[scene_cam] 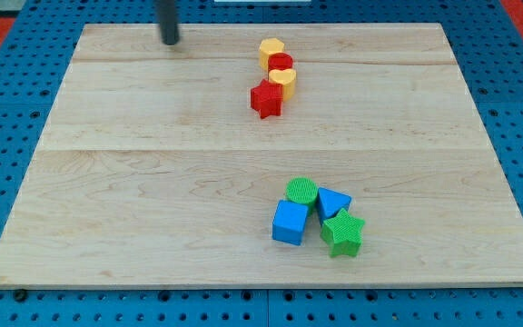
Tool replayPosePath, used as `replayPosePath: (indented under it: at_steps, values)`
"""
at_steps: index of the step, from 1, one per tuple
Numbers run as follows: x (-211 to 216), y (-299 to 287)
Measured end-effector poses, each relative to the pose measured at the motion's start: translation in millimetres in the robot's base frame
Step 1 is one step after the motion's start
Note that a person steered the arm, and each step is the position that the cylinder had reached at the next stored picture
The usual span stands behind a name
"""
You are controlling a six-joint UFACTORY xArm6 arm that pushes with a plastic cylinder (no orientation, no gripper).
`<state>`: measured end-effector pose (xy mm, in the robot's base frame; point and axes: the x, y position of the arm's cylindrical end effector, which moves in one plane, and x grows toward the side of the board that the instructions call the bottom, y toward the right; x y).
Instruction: Move arm towards the bottom right
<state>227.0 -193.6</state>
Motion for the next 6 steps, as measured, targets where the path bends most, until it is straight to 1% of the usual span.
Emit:
replayPosePath:
  at_steps: [1, 2, 3, 4, 5, 6]
  values:
    - [24, -100]
    - [47, -111]
    - [118, -96]
    - [171, -40]
    - [180, 47]
    - [185, 151]
